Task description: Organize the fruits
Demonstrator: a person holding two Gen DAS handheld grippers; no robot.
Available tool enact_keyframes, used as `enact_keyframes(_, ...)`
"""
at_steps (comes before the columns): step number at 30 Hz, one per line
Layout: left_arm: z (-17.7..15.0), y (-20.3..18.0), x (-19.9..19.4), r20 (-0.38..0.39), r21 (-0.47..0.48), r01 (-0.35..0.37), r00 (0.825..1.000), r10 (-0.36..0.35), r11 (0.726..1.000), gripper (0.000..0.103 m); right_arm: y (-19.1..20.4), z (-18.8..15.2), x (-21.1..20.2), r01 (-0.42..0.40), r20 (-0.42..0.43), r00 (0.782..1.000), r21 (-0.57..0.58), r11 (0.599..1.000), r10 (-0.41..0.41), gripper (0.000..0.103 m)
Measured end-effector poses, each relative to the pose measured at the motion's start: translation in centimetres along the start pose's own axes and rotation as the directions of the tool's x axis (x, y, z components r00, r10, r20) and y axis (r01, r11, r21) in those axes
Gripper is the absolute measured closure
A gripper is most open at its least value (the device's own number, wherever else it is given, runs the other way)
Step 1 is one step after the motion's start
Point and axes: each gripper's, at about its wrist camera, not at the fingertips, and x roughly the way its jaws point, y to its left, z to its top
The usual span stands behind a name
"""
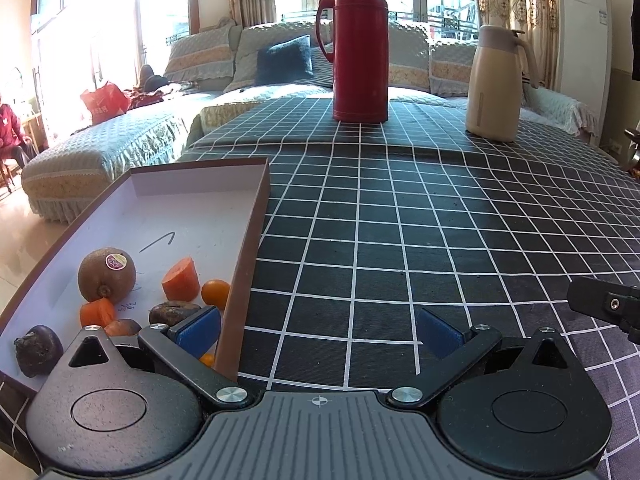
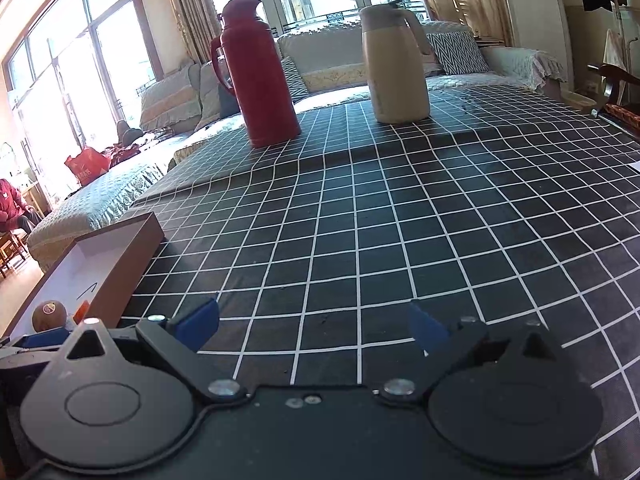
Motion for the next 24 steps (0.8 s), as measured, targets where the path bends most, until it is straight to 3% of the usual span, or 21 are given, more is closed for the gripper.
enact_keyframes(24,0.07,-0.74,0.00,-0.003,0.016,0.038,0.999,-0.038,0.999,0.000,-0.07,-0.10,0.18,0.005,-0.004,1.000,0.001,1.000,-0.005,0.003)
